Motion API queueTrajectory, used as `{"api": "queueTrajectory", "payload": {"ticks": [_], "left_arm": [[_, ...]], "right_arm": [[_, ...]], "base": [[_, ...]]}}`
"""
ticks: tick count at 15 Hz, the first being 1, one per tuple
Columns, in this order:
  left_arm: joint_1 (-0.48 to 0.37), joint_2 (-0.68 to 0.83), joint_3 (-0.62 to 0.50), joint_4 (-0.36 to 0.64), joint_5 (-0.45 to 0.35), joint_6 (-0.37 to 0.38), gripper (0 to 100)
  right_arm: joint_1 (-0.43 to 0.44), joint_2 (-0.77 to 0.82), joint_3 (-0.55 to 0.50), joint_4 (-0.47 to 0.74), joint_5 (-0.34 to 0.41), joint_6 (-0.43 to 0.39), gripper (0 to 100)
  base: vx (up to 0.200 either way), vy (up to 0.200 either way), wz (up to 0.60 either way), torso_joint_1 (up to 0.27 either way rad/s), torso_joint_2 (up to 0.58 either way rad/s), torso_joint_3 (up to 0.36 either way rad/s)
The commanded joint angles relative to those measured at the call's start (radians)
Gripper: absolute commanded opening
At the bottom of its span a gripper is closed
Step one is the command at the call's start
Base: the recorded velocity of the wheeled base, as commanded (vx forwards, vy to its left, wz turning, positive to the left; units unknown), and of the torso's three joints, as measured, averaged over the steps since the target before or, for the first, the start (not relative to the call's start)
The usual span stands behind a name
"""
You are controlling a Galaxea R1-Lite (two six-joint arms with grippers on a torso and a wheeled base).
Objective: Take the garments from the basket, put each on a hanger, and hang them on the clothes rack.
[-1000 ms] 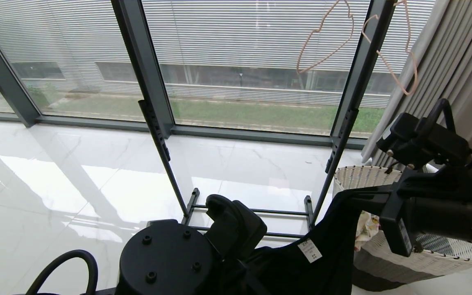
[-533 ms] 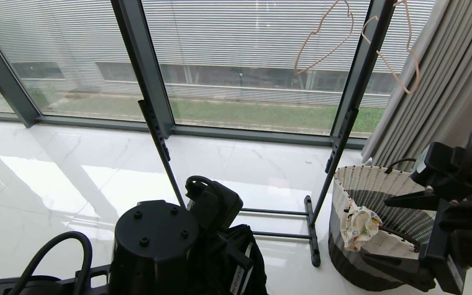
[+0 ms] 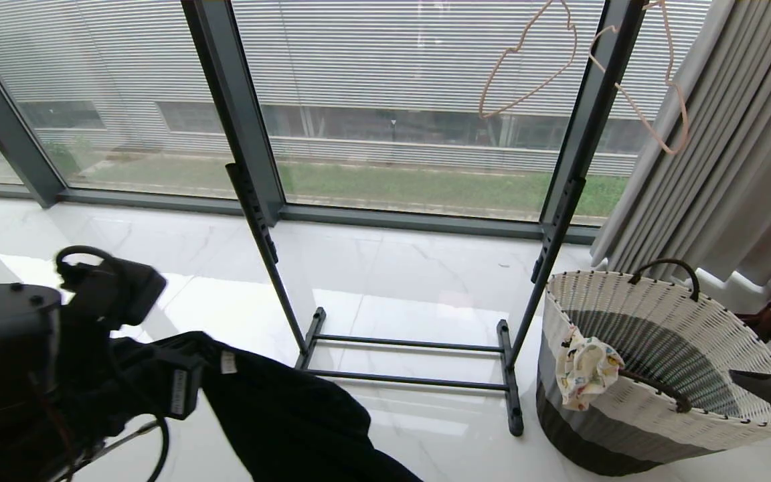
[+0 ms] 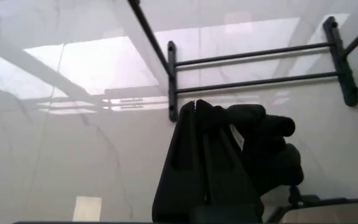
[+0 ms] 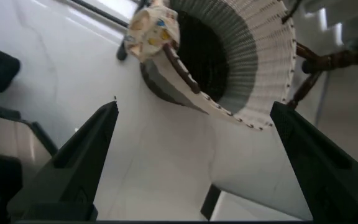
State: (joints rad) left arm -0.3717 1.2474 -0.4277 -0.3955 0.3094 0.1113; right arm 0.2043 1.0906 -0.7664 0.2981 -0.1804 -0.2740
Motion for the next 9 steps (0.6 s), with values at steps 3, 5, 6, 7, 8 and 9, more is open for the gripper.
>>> {"api": "queueTrajectory", "payload": {"ticks": [3, 5, 6, 7, 8, 9], "left_arm": [[0.289, -0.241, 0.132, 0.02, 0.001, 0.062, 0], [0.29, -0.247, 0.132, 0.02, 0.004, 0.061, 0], [0.295, -0.247, 0.132, 0.02, 0.004, 0.061, 0], [0.303, -0.247, 0.132, 0.02, 0.004, 0.061, 0], [0.307, -0.249, 0.132, 0.02, 0.004, 0.061, 0], [0.313, -0.249, 0.132, 0.02, 0.004, 0.061, 0]], "right_arm": [[-0.124, -0.067, 0.096, -0.073, -0.034, -0.03, 100], [-0.124, -0.066, 0.096, -0.074, -0.034, -0.028, 100], [-0.124, -0.066, 0.094, -0.076, -0.034, -0.027, 100], [-0.124, -0.061, 0.094, -0.082, -0.034, -0.025, 100], [-0.124, -0.061, 0.098, -0.099, -0.03, -0.024, 100], [-0.124, -0.058, 0.105, -0.126, -0.004, -0.024, 100]], "base": [[0.0, 0.0, -0.4, 0.0, 0.0, 0.002], [0.0, 0.0, -0.6, 0.0, 0.0, 0.005], [0.0, 0.0, 0.0, 0.0, 0.0, 0.0], [0.0, 0.0, 0.0, 0.0, 0.0, 0.0], [0.0, 0.0, 0.0, 0.0, 0.0, 0.0], [0.0, 0.0, 0.0, 0.0, 0.0, 0.0]]}}
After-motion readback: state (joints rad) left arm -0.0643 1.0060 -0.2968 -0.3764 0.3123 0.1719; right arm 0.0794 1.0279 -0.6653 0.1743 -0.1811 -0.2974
